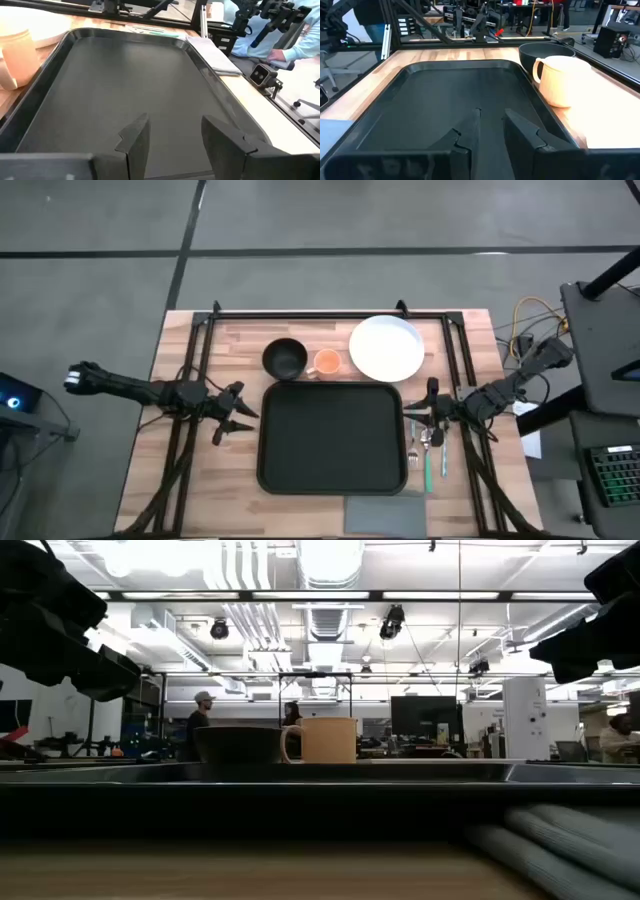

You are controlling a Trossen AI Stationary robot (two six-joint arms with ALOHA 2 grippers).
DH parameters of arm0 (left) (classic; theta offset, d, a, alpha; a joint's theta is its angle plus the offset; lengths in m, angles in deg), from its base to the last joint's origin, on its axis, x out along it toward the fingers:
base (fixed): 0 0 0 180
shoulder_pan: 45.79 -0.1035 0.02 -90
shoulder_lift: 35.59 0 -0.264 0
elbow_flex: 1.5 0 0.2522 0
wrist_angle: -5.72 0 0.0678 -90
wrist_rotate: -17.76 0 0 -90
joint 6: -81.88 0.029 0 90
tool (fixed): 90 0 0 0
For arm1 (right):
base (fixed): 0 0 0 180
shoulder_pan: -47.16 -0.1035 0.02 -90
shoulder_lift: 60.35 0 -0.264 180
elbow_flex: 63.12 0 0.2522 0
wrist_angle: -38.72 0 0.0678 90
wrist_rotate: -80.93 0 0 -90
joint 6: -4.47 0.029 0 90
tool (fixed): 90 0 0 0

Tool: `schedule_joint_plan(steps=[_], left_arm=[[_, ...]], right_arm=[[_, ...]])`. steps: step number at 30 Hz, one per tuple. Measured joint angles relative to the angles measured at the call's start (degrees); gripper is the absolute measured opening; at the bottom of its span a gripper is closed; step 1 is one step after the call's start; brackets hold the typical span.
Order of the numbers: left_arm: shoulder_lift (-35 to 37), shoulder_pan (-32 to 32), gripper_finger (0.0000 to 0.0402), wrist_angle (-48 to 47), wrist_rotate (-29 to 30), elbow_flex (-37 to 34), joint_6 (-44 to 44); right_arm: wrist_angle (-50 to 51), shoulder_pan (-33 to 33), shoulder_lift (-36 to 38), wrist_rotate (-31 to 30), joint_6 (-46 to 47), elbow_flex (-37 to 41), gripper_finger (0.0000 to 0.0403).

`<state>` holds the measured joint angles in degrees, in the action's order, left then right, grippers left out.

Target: Set up tray

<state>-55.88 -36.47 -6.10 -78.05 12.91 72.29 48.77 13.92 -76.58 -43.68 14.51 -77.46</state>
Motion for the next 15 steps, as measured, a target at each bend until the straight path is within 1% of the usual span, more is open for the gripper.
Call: schedule_joint_plan(steps=[6,15], left_arm=[[0.0,0.0,0.0158,0.0,0.0,0.0,0.0],[0.0,0.0,0.0158,0.0,0.0,0.0,0.0]], right_arm=[[0.0,0.0,0.0,0.0,0.0,0.0,0.0082],[0.0,0.0,0.0,0.0,0.0,0.0,0.0069]])
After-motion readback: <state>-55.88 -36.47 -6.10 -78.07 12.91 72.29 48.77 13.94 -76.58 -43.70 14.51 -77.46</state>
